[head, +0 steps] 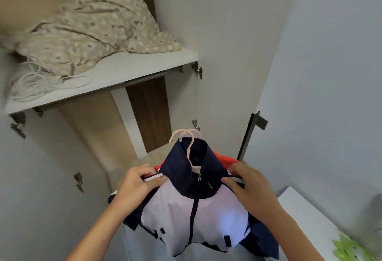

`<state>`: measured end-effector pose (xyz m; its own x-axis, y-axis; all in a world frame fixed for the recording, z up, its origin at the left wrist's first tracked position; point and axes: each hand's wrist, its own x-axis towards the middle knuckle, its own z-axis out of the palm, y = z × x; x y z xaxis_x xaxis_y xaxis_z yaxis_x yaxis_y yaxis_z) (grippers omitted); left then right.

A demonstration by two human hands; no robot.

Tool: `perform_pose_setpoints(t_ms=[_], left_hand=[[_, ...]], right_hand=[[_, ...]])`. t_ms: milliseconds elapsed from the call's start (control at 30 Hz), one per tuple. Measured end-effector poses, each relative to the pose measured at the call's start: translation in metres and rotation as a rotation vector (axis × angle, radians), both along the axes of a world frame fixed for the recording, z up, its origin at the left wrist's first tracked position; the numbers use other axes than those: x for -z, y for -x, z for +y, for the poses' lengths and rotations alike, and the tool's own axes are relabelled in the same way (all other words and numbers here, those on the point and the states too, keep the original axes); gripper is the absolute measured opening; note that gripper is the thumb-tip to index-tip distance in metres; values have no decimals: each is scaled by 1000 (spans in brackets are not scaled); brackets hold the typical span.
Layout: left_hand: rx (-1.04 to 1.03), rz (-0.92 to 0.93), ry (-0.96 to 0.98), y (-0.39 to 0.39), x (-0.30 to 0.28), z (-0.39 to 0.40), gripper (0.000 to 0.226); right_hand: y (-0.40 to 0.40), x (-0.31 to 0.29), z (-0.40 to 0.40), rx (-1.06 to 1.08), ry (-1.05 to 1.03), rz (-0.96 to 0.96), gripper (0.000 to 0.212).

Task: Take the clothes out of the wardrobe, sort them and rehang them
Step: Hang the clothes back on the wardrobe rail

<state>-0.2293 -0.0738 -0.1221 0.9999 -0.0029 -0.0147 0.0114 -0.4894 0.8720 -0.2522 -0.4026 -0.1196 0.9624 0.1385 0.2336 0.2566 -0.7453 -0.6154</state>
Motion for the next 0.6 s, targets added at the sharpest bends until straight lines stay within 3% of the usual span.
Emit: perform_pose_setpoints(t_ms=[133,333,500,600], left_hand=[[-173,3,6,-5,1,10,44],[-298,7,57,-35,14,47,43],[-288,-6,95,-81,25,79,39],[-274,7,100,-113,32,96,54]], right_hand=[[-62,2,15,-167,32,-9,34],[-138,22,53,-253,15,26,34],[-188,43,75,-216,-22,14,31],[-212,50,84,-143,-43,6,29]])
